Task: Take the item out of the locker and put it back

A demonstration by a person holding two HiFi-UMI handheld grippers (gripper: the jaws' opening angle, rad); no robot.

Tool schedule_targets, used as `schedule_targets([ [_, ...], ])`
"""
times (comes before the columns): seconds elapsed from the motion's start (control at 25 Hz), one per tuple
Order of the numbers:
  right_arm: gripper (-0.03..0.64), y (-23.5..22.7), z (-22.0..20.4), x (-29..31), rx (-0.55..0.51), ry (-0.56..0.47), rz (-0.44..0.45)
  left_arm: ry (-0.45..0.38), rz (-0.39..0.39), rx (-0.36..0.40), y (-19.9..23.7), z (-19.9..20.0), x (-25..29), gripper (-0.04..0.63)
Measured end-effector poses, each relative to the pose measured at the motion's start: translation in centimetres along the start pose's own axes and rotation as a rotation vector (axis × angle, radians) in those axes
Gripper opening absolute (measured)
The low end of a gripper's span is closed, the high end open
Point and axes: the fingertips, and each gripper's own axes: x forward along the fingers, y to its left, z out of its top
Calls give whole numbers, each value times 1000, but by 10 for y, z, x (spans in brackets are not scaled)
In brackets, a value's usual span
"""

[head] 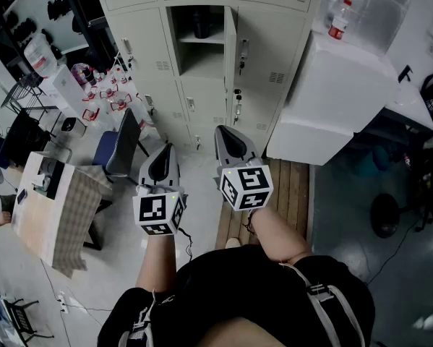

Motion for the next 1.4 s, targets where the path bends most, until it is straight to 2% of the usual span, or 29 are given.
schedule_targets([
  [0.32,14,-21,7,0,-33,-27,-7,1,23,2,-9,0,16,11],
  [0.64,14,-41,6,7,-85,-34,18,13,55,15,-26,-9,35,11],
  [0.76,15,-42,6,13,-71,-43,38,7,61,27,-27,-8,39,11],
  [1.08,14,-45,-2,49,-81,-70,68,-51,95,37,-2,-10,63,11],
  [1.4,14,-48,-51,105,-84,-77,51,-99,81,53,42,-49,102,11],
])
